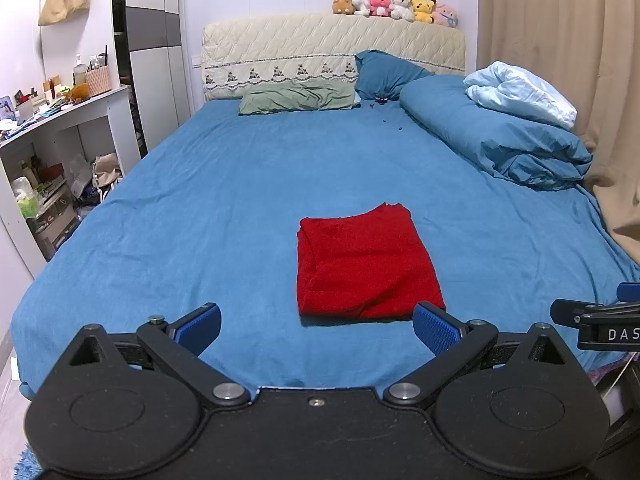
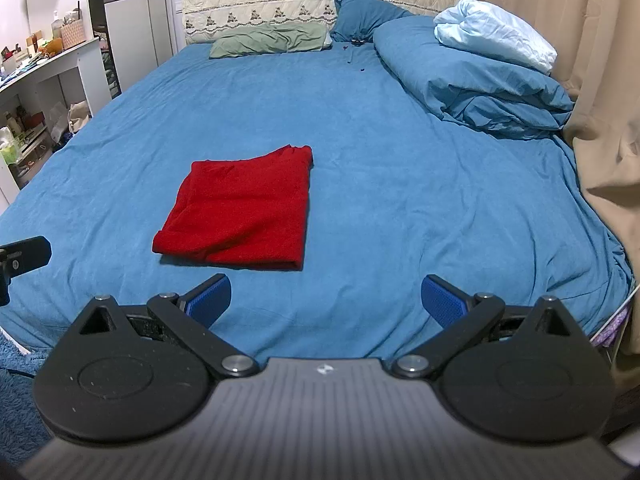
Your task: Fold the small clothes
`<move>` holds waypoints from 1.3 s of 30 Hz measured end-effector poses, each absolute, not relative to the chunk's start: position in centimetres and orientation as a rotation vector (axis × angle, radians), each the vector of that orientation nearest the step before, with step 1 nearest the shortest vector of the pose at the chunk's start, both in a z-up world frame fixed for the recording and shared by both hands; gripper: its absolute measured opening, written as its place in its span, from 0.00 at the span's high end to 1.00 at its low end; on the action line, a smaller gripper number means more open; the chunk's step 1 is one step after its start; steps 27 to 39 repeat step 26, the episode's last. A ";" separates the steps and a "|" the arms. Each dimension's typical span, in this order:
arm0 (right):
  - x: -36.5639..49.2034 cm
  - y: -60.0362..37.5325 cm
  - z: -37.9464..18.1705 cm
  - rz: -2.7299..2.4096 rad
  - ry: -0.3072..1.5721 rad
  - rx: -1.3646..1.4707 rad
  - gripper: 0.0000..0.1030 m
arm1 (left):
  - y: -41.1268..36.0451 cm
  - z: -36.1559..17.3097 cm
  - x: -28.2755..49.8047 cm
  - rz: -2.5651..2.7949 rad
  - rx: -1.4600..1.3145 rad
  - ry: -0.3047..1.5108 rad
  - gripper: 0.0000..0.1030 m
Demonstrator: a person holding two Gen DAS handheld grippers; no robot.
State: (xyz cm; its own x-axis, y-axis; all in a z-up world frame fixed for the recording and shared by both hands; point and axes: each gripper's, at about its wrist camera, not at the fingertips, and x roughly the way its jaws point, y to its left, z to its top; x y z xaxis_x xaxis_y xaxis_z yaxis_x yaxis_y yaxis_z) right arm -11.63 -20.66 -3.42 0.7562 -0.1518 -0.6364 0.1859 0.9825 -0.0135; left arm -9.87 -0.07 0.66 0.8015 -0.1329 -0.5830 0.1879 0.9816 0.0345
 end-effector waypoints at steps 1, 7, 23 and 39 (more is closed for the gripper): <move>-11.6 -20.6 -3.4 -0.185 0.689 0.051 0.00 | -0.1 0.6 -9.9 -0.172 0.092 0.617 0.00; -11.6 -20.5 -3.4 -0.186 0.689 0.051 0.00 | 0.1 0.7 -9.9 -0.174 0.094 0.617 0.00; -11.7 -20.1 -3.3 -0.189 0.686 0.051 0.00 | 0.7 1.3 -10.1 -0.170 0.081 0.594 0.00; -11.7 -20.1 -3.3 -0.188 0.685 0.051 0.00 | 0.9 1.3 -10.1 -0.171 0.078 0.591 0.00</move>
